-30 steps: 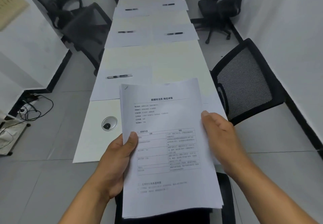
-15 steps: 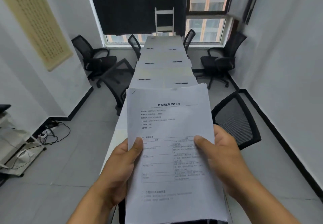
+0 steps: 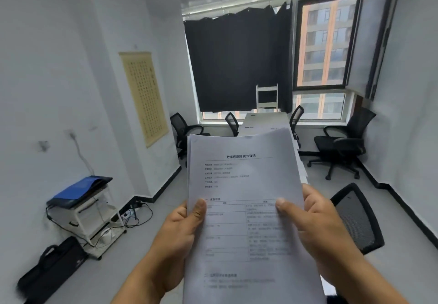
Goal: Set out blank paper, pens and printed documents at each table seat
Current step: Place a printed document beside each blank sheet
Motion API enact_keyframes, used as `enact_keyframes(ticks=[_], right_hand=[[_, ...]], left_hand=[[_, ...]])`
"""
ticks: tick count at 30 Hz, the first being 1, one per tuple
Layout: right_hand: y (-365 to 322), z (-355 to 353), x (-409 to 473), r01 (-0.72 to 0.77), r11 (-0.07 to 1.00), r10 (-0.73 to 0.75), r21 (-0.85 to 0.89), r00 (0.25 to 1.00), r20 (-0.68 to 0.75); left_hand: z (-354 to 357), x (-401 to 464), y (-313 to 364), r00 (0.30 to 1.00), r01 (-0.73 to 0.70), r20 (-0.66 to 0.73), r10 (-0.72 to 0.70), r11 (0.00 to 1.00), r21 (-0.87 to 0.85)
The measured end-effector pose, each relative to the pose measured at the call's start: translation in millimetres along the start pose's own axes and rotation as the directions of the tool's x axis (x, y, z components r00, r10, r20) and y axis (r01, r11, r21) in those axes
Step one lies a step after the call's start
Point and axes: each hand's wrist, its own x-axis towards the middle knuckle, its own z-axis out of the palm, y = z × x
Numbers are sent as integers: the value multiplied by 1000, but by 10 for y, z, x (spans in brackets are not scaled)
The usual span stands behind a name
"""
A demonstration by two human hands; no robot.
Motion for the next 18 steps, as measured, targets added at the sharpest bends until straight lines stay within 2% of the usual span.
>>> enact_keyframes(ticks=[10,18], right_hand=[[-485,953,-8,103,994,-105,24,993,58],[-466,2367,151,138,990,-138,6,986,97]], left_hand=[[-571,-526,788,987,-157,-37,158,987,22],[-1848,-631,1385,956,-272,-97,278,959,76]])
